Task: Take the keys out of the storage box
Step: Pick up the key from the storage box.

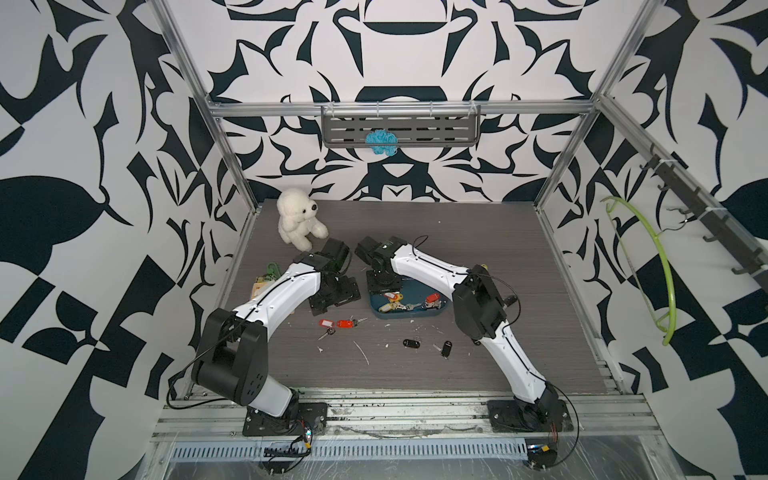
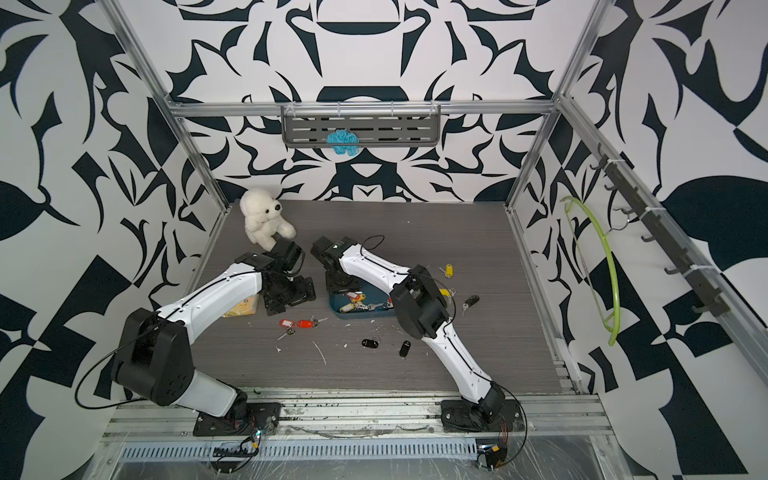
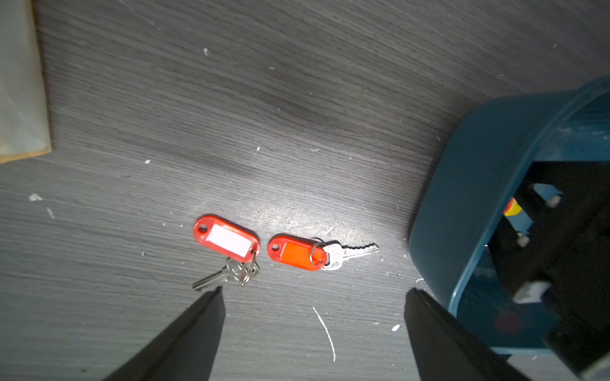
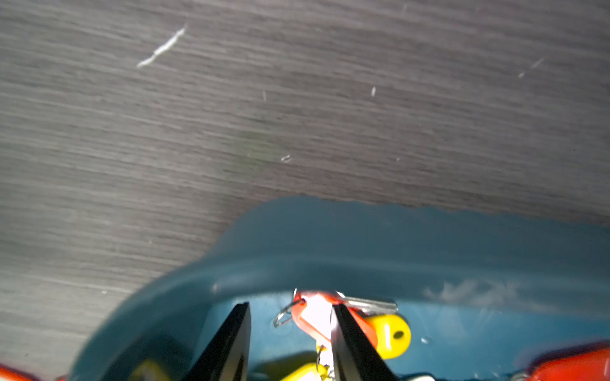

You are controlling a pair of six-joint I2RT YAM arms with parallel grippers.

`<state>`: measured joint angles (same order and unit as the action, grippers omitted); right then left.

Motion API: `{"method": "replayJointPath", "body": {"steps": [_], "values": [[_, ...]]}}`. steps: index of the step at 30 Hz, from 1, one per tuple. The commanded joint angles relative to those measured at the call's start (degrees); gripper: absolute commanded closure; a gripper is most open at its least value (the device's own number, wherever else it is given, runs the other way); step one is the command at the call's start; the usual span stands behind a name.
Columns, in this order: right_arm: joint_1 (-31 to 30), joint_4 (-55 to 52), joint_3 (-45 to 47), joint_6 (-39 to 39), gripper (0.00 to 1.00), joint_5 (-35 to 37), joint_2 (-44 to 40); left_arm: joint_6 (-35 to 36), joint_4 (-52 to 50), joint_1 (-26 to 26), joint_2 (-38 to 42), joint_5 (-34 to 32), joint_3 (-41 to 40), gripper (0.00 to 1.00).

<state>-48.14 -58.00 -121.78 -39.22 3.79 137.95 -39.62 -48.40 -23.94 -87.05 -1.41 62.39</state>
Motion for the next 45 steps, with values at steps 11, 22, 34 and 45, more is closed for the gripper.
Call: {"method": "replayJointPath", "body": {"steps": [11,22,34,45], "values": [[-0.11,-1.87,-0.67,-0.23,0.69,2.97,0.18,0.33,-0.20,0.21,1.62,0.79,-0.92,0.07],[-0.04,-1.86,0.15,-0.27,1.00,4.57,-1.13,0.42,-0.20,0.21,1.69,0.73,-1.11,0.08],[0.06,-3.03,7.88,-1.38,1.00,8.59,-15.52,0.33,-0.22,0.21,2.55,1.05,-0.65,0.10],[6.02,-6.86,16.24,-1.26,1.00,14.38,-33.28,-0.12,-1.66,-1.72,3.64,1.07,1.82,0.11]]}}
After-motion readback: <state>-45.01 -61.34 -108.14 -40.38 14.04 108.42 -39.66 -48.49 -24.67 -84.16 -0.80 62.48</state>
